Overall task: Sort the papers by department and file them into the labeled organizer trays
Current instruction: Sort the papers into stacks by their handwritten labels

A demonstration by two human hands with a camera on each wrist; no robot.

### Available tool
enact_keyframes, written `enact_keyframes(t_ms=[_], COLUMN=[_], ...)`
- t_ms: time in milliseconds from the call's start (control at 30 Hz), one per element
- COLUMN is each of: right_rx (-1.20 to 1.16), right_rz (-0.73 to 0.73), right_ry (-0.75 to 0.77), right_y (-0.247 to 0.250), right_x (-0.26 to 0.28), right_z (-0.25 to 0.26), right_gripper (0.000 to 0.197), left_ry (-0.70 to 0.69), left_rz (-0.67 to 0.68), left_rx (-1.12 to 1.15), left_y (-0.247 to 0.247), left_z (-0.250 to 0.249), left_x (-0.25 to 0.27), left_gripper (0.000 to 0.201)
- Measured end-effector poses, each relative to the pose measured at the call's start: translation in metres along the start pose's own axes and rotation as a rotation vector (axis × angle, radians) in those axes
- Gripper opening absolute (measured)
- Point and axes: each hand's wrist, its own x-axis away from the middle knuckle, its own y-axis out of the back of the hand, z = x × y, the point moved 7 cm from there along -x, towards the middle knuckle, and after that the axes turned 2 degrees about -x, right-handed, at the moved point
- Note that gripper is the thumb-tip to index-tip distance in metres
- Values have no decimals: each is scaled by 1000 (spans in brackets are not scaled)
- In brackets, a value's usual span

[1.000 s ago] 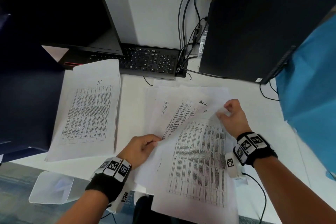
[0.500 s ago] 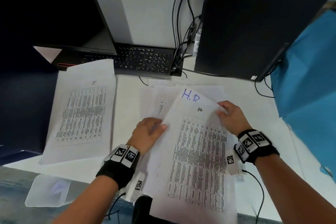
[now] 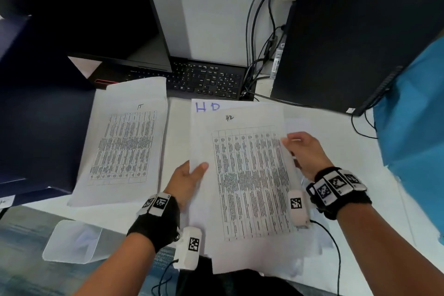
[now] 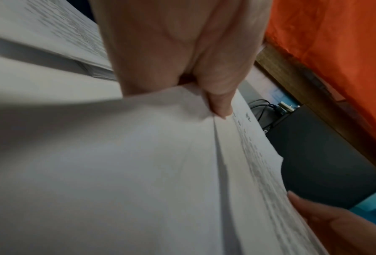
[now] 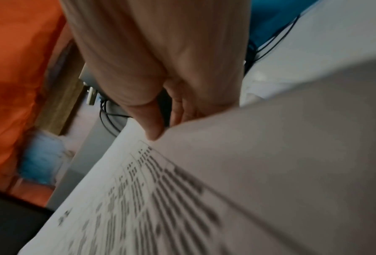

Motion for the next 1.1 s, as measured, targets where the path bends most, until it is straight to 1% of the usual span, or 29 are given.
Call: enact_keyframes(t_ms=[33,67,133,200,233,300,333,400,467,533,600,667,700,733,767,867,933,1000,1033,1100], right_rx=[43,77,96,81,74,75,69,57,89,106,113,116,147,192,233,252,254,270,302,323], right_rz=[-17,-61,-158,-194,-185,-151,-129,-87,-98,-105,3,195,287,347,359,287,295,341,360,375], right_ry=[9,23,16,-22,-38,-69,-81,-89,-72,-82,-148,-206,-195,-164,-134,-109,-112,-94,-65,-5], right_y=[-3,-4,-3,-4,-7,-15,-21,-34,-42,-44,-51,-68,-79,-91,-102,-129,-151,-176,-190,-215], right_x=[1,1,-1,-1,-1,1,3,7,16,21,23,25,28,30,32,31,34,38,41,46], right_z=[-4,-7,-14,-17,-19,-22,-23,-28,-26,-26,-31,-34,-33,-31,-27,-17,-13,-9,-6,1], right_gripper=[9,6,7,7,7,6,10,17,17,22,31,30,27,29,32,44,40,33,27,20], left_ry=[14,27,41,61,62,75,79,64,50,25,31,75,91,83,62,-3,-46,-69,-59,-12], left_rz=[-15,-23,-21,-31,-29,-15,4,50,92,88,43,-20,-44,-67,-84,-195,-274,-333,-353,-417], left_rx=[19,19,15,-3,-20,-45,-69,-121,-209,-267,-212,-105,-52,-8,13,-41,-88,-167,-198,-214], left_y=[2,3,3,4,4,3,2,-2,-6,-4,6,22,29,37,46,81,106,134,147,177], left_z=[0,1,1,3,3,8,11,15,13,10,5,7,7,9,11,18,21,29,33,46], left_x=[1,2,6,11,13,15,15,16,21,25,31,35,36,34,32,25,26,26,26,25], left_gripper=[19,20,15,13,19,44,50,52,50,50,53,59,61,62,63,64,65,56,51,48])
